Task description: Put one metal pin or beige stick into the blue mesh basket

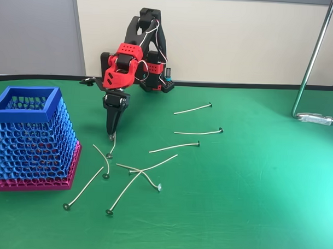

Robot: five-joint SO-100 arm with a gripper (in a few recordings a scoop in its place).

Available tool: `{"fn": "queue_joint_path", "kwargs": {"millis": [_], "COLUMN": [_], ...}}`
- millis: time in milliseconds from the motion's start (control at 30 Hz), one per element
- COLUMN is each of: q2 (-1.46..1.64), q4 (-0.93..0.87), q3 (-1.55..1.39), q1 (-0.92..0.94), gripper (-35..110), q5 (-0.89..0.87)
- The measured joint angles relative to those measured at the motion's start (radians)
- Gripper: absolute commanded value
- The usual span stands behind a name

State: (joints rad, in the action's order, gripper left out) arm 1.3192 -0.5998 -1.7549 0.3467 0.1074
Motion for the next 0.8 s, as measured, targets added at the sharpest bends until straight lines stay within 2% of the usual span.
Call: {"fn": "queue_joint_path", "kwargs": {"millis": [800], "q2": [-0.058], "q4": [-0.063], "q3": [0.086], "q1": [0.000], "gripper": [14], "q5": [0.000]}}
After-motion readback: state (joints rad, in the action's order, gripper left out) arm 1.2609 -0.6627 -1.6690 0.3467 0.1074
